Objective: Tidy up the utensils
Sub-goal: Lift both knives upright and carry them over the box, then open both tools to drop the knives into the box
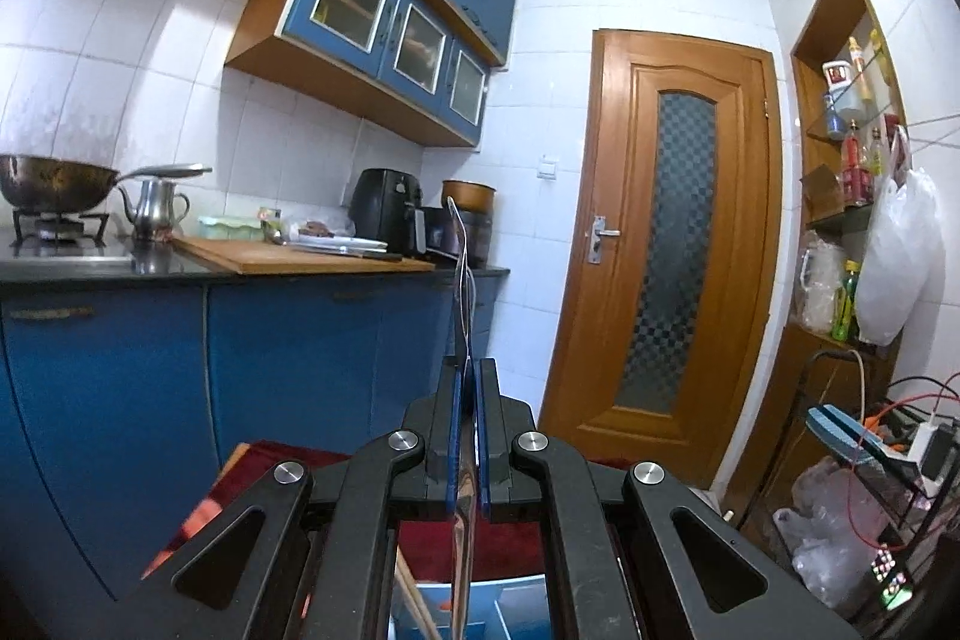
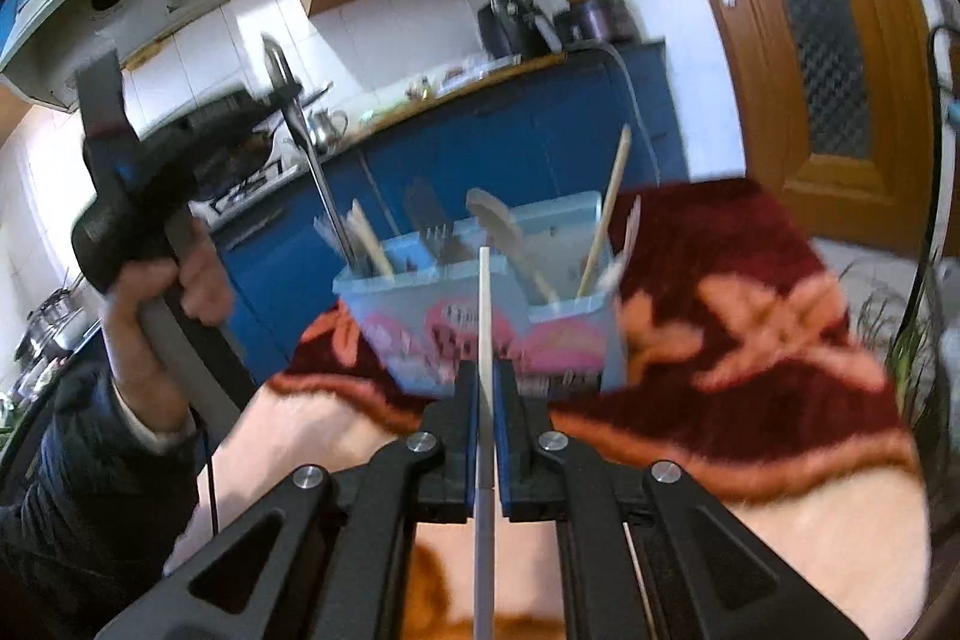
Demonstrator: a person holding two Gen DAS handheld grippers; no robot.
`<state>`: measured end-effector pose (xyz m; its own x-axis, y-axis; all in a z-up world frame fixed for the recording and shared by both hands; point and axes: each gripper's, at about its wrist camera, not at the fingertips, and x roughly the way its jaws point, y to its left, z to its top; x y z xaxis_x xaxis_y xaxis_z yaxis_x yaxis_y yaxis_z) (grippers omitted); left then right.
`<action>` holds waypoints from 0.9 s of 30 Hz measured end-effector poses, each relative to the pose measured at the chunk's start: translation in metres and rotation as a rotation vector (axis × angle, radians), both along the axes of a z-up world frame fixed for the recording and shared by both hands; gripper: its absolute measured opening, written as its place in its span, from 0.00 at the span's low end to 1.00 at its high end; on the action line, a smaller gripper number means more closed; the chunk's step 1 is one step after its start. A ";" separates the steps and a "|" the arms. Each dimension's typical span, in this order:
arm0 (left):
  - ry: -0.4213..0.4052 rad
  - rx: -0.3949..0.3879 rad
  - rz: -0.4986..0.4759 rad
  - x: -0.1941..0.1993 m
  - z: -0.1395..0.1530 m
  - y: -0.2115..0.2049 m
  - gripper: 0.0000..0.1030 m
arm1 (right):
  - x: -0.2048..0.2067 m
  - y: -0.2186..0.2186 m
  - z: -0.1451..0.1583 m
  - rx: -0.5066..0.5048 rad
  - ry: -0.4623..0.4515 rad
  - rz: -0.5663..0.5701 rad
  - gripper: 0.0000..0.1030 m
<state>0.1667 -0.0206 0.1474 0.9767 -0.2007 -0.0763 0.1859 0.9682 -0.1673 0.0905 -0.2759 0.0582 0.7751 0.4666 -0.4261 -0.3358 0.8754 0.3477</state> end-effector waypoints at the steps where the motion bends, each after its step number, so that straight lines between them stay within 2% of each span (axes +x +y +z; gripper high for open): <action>1: 0.003 -0.002 0.002 0.001 -0.003 -0.002 0.04 | 0.002 0.000 0.005 -0.001 -0.017 -0.011 0.06; 5: 0.033 -0.013 0.002 0.008 -0.021 -0.001 0.04 | 0.016 -0.001 0.026 0.012 -0.109 -0.060 0.06; 10: 0.087 -0.038 -0.015 0.017 -0.044 0.003 0.04 | 0.041 -0.002 0.036 0.042 -0.178 -0.118 0.06; 19: 0.127 -0.055 -0.037 0.027 -0.066 0.002 0.04 | 0.094 0.018 0.045 -0.073 -0.344 -0.254 0.07; 27: 0.150 -0.027 -0.047 0.031 -0.074 -0.003 0.04 | 0.117 0.028 0.026 -0.150 -0.342 -0.271 0.08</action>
<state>0.1980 -0.0240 0.0736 0.9440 -0.2503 -0.2149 0.2021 0.9537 -0.2228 0.2077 -0.2475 0.0841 0.9685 0.1803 -0.1716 -0.1611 0.9797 0.1196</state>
